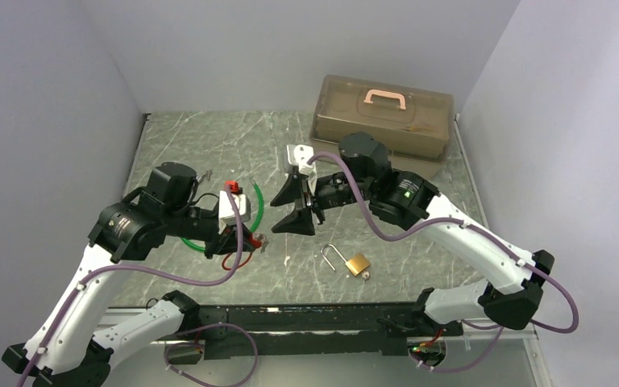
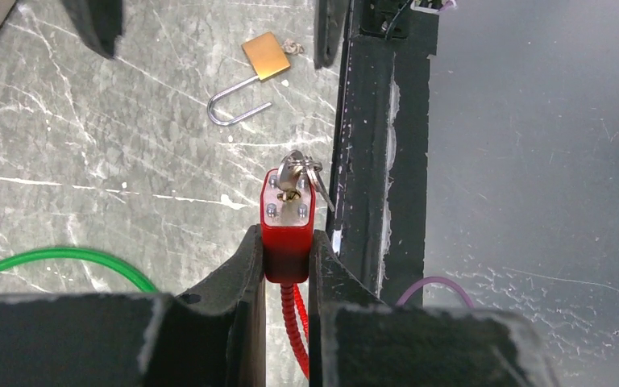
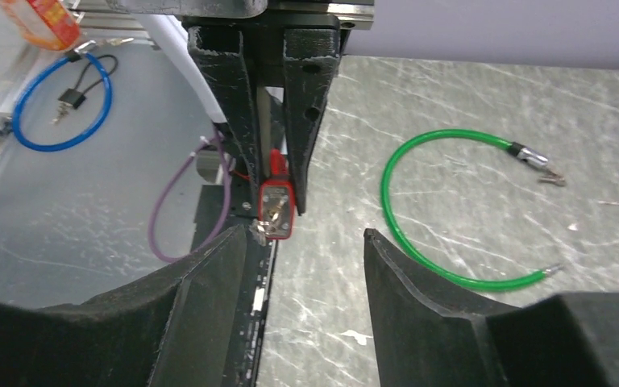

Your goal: Unlock with the key

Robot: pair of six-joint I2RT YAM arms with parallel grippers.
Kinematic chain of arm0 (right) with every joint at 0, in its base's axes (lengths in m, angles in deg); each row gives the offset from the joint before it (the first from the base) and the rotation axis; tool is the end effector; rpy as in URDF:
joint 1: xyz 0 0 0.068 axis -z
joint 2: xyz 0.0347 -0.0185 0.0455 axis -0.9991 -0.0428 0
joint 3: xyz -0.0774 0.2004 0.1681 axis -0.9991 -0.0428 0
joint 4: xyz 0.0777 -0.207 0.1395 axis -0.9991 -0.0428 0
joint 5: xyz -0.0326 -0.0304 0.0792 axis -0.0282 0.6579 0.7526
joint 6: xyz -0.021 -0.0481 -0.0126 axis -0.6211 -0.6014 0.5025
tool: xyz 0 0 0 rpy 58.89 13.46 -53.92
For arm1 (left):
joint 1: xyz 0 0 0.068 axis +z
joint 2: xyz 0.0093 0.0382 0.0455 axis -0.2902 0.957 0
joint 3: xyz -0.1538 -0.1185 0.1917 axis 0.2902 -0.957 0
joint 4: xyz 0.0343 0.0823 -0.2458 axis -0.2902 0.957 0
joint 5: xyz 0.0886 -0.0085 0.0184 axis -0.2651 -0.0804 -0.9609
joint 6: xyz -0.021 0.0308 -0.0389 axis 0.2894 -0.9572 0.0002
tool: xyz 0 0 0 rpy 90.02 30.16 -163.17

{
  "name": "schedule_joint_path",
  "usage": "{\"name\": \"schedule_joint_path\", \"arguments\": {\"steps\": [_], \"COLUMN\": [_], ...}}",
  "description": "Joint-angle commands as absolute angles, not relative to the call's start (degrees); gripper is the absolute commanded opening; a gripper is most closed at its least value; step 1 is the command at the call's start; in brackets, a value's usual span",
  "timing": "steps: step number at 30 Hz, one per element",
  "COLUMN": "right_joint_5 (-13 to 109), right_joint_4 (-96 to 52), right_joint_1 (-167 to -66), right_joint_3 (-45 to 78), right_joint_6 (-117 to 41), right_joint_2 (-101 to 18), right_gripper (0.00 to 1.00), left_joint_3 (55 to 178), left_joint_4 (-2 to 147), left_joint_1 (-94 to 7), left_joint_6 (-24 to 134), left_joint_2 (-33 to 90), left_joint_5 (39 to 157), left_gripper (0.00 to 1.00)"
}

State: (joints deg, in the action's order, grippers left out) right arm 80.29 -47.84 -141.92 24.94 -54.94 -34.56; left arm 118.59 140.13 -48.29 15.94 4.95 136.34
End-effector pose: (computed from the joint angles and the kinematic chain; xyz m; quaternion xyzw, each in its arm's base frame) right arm 0.1418 0.2372 0.4414 -0.5744 0.5266 0.4662 0.4187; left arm 0.0981 -0.0901 0.4040 0.5536 0.6533 -0.3721 0.3581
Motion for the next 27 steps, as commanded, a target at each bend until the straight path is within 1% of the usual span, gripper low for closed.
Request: {"name": "schedule_joint_path", "arguments": {"steps": [1,8,10,14,21,22,23,25,27], "right_joint_5": [84.9,84.3,84.0,81.9,77.3,77.0,76.3,75.2,73.6], "right_joint_4": [-45.9,-49.3,-50.3,-51.5,-56.4,-56.6,-56.5,-56.0,-55.9], "right_joint_1": [-142.8,-144.0,-144.3,-145.6,-147.5,-147.6,-147.6,-147.6,-147.7], "right_joint_3": [26.9,30.2,31.1,31.8,33.8,34.0,34.2,34.1,34.3], "right_joint_6": [-51.5,-48.7,-47.7,-47.2,-47.9,-47.6,-47.1,-46.0,-45.0], "right_joint_2": [-36.6,-40.8,-42.0,-43.2,-45.4,-45.6,-45.8,-46.1,-46.9], "right_gripper": [0.56,0.35,0.31,0.25,0.23,0.21,0.16,0.00,0.00], "left_joint_3": [120.8,120.7,120.7,120.9,121.0,120.9,121.0,121.1,121.5], "left_joint_4": [138.5,138.3,138.0,137.4,136.9,136.7,136.6,136.6,136.6], "left_joint_1": [-48.2,-48.7,-48.9,-49.2,-49.4,-49.5,-49.5,-49.6,-49.6], "left_joint_6": [15.4,13.9,13.6,13.5,12.9,12.9,12.7,12.6,12.4], "left_joint_2": [4.3,3.8,3.7,3.8,3.7,3.6,3.5,3.4,3.4], "left_joint_5": [136.0,132.6,131.0,128.8,126.4,125.9,125.7,125.3,124.7], "left_gripper": [0.00,0.00,0.00,0.00,0.00,0.00,0.00,0.00,0.00]}}
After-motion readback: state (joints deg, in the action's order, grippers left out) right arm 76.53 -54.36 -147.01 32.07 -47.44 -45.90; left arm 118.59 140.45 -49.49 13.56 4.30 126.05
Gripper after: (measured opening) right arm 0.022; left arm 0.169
